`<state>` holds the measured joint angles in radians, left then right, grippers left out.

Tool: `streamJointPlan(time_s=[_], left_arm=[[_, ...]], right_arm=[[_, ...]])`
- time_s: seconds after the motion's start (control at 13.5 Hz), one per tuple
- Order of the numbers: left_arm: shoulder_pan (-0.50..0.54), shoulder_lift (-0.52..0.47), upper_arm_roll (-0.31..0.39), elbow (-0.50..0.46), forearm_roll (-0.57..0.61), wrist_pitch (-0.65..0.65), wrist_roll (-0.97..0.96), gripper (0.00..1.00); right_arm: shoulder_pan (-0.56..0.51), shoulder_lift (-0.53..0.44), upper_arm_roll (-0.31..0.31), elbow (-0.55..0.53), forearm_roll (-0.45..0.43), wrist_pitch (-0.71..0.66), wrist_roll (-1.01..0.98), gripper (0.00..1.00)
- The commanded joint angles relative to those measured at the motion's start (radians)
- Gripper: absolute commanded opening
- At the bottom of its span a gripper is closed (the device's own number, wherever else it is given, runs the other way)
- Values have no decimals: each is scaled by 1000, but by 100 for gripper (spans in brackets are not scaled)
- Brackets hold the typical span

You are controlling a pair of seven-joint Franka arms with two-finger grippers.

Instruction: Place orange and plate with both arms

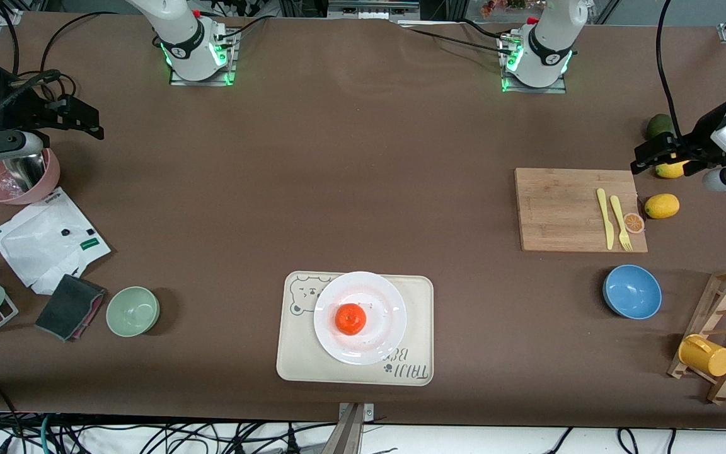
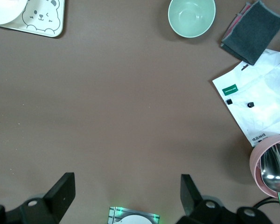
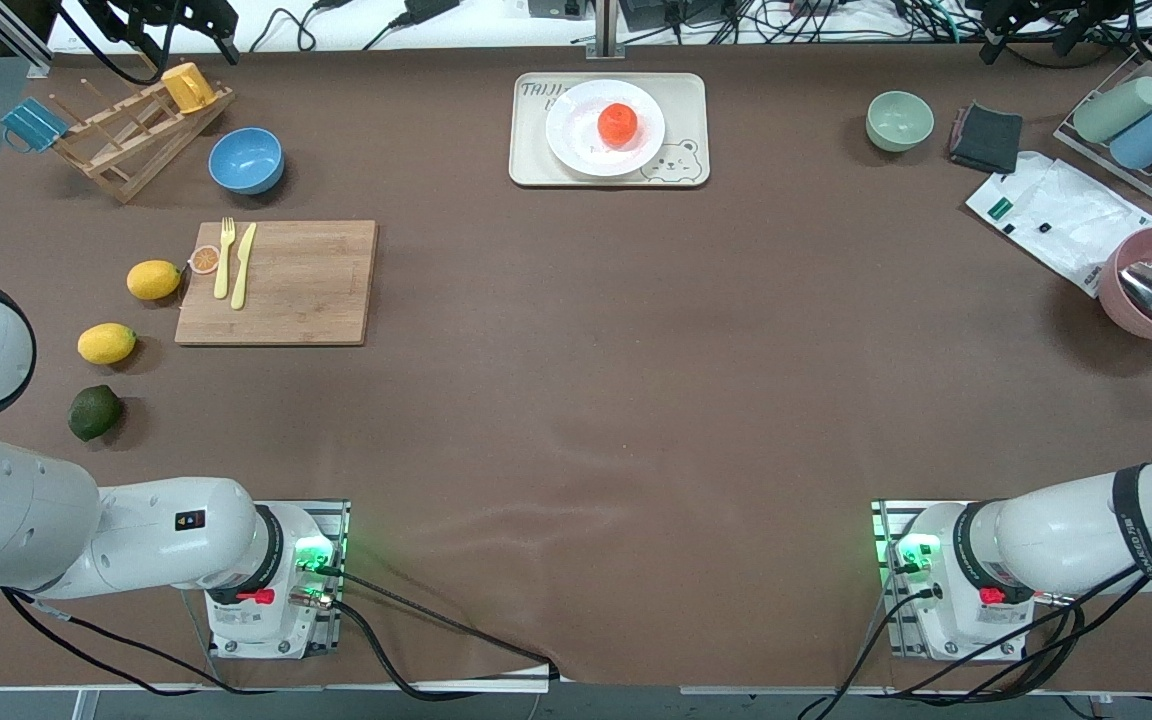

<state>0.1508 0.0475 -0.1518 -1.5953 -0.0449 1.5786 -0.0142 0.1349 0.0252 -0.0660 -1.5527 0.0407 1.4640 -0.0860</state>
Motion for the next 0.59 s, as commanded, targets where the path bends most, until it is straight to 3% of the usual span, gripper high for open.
streamJointPlan(time_s=[0.0, 0.52], left_arm=[[4, 9, -6, 31, 13, -20, 7, 100], [4, 11, -6, 29, 13, -19, 7, 100]], right_arm=[[-5, 24, 5, 54, -16, -8, 2, 100], [-8, 38, 2, 54, -19, 33, 5, 100]])
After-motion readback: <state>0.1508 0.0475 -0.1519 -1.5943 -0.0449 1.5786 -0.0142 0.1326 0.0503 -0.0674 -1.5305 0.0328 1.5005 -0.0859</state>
